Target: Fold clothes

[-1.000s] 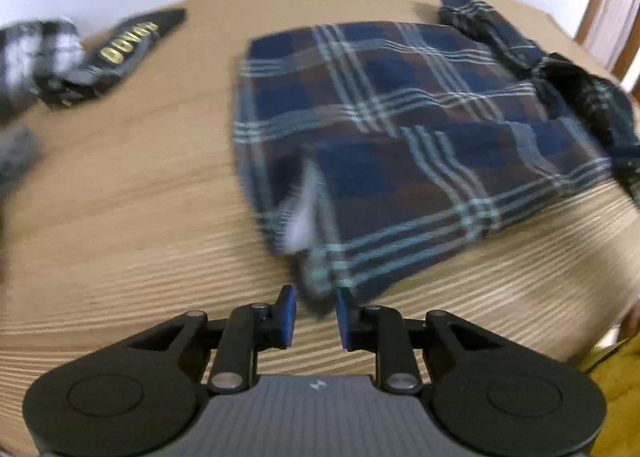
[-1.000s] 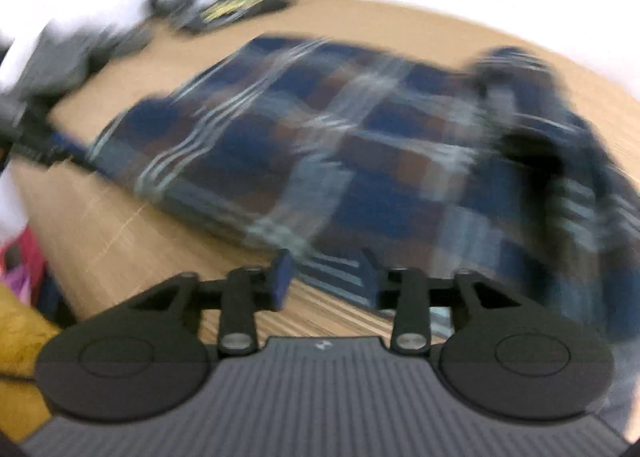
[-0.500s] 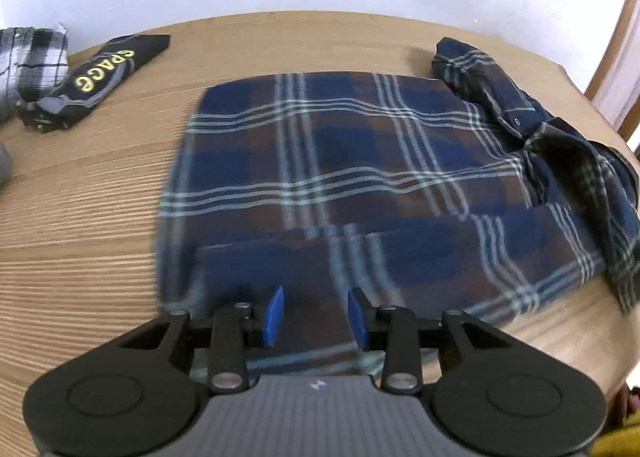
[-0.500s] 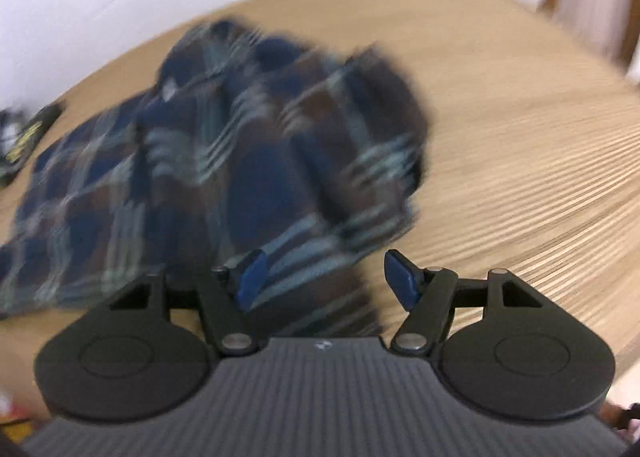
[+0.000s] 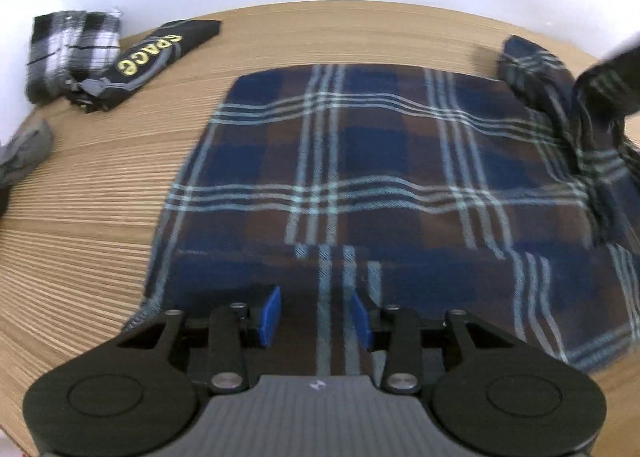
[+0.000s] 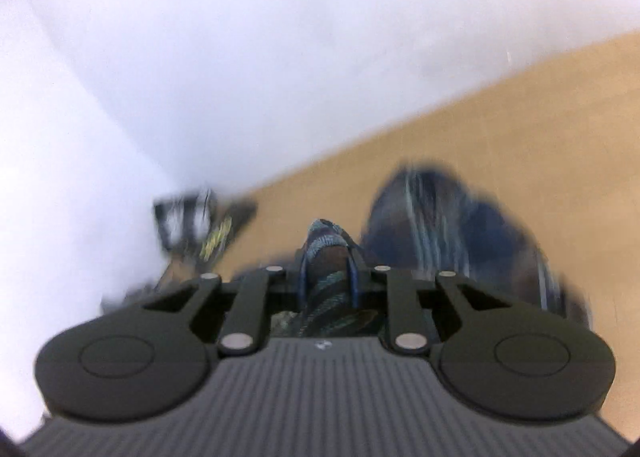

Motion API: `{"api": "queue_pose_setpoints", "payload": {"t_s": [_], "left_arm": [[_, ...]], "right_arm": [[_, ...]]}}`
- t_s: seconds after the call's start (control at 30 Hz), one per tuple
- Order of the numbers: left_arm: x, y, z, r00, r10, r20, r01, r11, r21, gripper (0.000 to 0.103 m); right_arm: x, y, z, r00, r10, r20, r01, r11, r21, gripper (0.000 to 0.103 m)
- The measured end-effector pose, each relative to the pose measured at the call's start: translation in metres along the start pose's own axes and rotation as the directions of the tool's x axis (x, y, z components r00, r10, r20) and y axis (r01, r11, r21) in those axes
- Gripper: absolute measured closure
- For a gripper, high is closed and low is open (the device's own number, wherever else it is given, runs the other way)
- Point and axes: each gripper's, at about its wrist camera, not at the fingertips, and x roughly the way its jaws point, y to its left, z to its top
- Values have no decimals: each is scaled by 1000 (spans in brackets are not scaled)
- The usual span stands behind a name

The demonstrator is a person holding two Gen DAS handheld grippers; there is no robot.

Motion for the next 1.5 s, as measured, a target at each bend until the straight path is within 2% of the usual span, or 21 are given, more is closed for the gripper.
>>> {"api": "queue_pose_setpoints", "payload": {"t_s": [0.03,0.07,0.1,0.13,0.2,0.27,0.37,0.43,0.5,0.67,0.8,0.93,1.0,1.03,1.1,1.2,1.3,1.5], "left_arm": [[1,1,2,1000,12,-3,-12,1000,-3,61],[2,4,4,1000,24,-5,-24,1000,-1,60],[2,7,5,999,33,-6,-33,999,7,58],[2,12,6,999,43,-7,-43,999,15,54],[0,21,5,997,72,-12,-72,997,36,51],[-1,34,4,996,90,-22,-89,995,52,49],[1,55,3,995,96,-36,-94,994,56,47],[2,67,3,996,78,-42,-76,996,49,47],[4,77,5,999,29,-42,-27,999,38,46],[17,83,10,995,-79,-61,82,996,47,41],[30,83,10,991,-114,-77,116,993,25,37],[30,79,8,991,-114,-66,115,993,14,39],[28,76,6,992,-110,-59,111,993,26,44],[26,74,6,991,-117,-58,119,992,34,51],[24,71,4,989,-139,-58,142,989,43,49],[27,68,4,990,-134,-47,136,990,42,41],[31,71,8,988,-149,-45,149,989,-12,37],[26,69,5,991,-130,-38,131,991,21,36]], "right_arm": [[23,-10,9,998,-60,1,60,998,-15,60],[43,-19,15,992,-128,-20,127,992,-22,55],[59,-26,16,977,-204,-59,202,979,-27,53],[67,-30,12,965,-246,-96,243,969,-41,53],[70,-38,-4,949,-275,-151,266,961,-80,54],[58,-44,-33,936,-294,-195,271,953,-134,50],[42,-46,-76,896,-360,-258,303,923,-236,49],[34,-45,-101,874,-389,-291,312,909,-277,49],[25,-44,-118,865,-394,-312,313,908,-278,49],[19,-46,-139,853,-411,-322,345,906,-244,49],[21,-43,-142,846,-435,-308,366,894,-258,49],[21,-43,-144,843,-452,-291,376,883,-282,49],[23,-42,-146,842,-461,-279,377,874,-305,49],[24,-41,-147,840,-468,-275,378,868,-321,49],[22,-36,-148,842,-471,-263,375,862,-343,49],[19,-35,-149,850,-467,-244,369,858,-358,49],[30,-40,-151,840,-472,-269,368,859,-357,49],[41,-34,-157,852,-458,-255,354,862,-364,36]]}}
